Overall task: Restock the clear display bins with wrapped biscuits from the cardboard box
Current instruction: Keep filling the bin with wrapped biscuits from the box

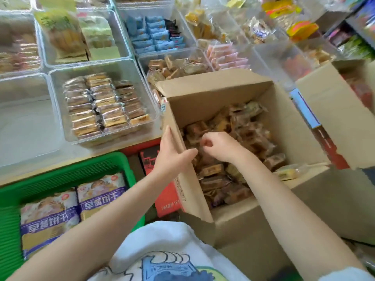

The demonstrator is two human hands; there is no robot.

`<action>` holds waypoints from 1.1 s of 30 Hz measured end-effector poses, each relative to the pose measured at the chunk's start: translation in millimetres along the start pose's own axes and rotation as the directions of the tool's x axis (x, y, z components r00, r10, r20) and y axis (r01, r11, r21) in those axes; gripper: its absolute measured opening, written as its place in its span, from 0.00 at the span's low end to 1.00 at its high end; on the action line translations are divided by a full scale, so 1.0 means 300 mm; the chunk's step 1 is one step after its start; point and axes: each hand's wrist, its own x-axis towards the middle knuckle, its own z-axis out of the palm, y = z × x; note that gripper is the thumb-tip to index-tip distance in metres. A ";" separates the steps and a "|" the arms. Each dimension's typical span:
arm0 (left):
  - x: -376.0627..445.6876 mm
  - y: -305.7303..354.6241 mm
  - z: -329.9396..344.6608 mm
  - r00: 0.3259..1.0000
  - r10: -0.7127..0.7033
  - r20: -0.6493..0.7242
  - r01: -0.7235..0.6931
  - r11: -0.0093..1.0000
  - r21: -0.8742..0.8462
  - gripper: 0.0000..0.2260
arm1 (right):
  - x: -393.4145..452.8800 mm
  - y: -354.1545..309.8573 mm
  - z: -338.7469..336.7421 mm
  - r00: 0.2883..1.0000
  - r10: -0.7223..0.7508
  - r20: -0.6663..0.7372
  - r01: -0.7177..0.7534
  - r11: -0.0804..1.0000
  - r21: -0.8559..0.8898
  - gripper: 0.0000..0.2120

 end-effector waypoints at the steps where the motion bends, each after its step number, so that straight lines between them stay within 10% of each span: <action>1: 0.004 -0.011 -0.002 1.000 -0.018 0.001 0.018 1.000 -0.016 0.48 | 0.007 0.017 0.016 0.996 0.001 0.085 0.004 0.998 -0.060 0.10; 8: -0.020 -0.025 -0.004 0.999 -0.026 0.030 0.029 0.994 -0.101 0.44 | 0.123 0.118 0.173 0.879 0.088 0.469 0.133 0.898 -0.419 0.19; 14: -0.031 -0.012 0.017 1.000 -0.014 0.003 0.014 0.997 -0.080 0.44 | 0.151 0.138 0.172 0.917 0.017 0.399 0.162 0.897 -0.411 0.20; 19: -0.035 -0.010 0.013 0.998 -0.060 -0.028 0.060 0.998 -0.017 0.43 | 0.101 0.165 -0.010 0.982 -0.092 0.163 0.046 0.962 0.269 0.14; 23: -0.053 0.018 -0.023 0.998 0.026 -0.056 -0.018 0.990 0.138 0.41 | 0.040 0.107 -0.097 0.970 -0.229 0.076 0.072 0.573 0.816 0.20; 33: -0.098 0.143 -0.327 0.966 0.141 -0.218 -0.172 0.977 -0.129 0.06 | 0.056 -0.312 -0.120 0.885 -0.456 -0.089 0.388 0.621 0.681 0.14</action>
